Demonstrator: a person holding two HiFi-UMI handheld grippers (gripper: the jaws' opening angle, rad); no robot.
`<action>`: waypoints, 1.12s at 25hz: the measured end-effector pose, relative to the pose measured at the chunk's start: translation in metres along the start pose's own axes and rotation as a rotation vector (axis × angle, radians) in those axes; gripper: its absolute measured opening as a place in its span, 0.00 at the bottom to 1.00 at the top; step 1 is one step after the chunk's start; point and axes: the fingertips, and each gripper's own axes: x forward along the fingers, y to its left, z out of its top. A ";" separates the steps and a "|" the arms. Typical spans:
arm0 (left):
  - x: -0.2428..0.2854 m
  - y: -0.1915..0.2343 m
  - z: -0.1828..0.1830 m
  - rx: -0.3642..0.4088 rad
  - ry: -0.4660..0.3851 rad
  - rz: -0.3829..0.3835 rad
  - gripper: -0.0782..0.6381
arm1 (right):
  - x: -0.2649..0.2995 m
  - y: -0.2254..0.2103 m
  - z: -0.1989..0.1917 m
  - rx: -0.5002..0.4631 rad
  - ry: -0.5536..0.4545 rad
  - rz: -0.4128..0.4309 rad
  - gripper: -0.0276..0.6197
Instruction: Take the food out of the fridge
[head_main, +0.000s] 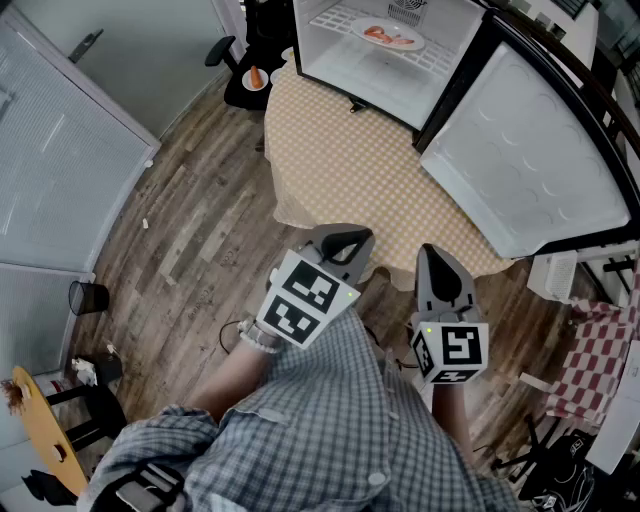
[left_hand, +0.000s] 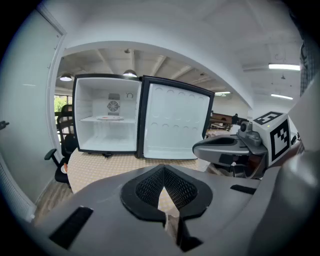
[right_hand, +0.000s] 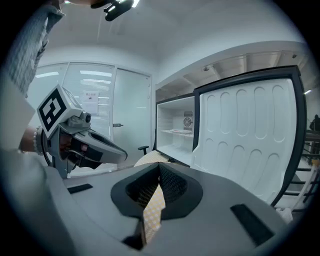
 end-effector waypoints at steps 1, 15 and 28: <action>0.000 -0.001 -0.001 -0.001 0.001 0.000 0.12 | 0.000 0.000 -0.001 -0.002 0.001 0.002 0.06; -0.001 -0.009 -0.002 -0.026 -0.009 0.035 0.12 | -0.007 -0.006 -0.011 -0.008 0.015 0.015 0.06; -0.009 -0.032 0.011 -0.019 -0.074 0.119 0.12 | -0.032 -0.030 -0.012 0.007 -0.041 0.004 0.06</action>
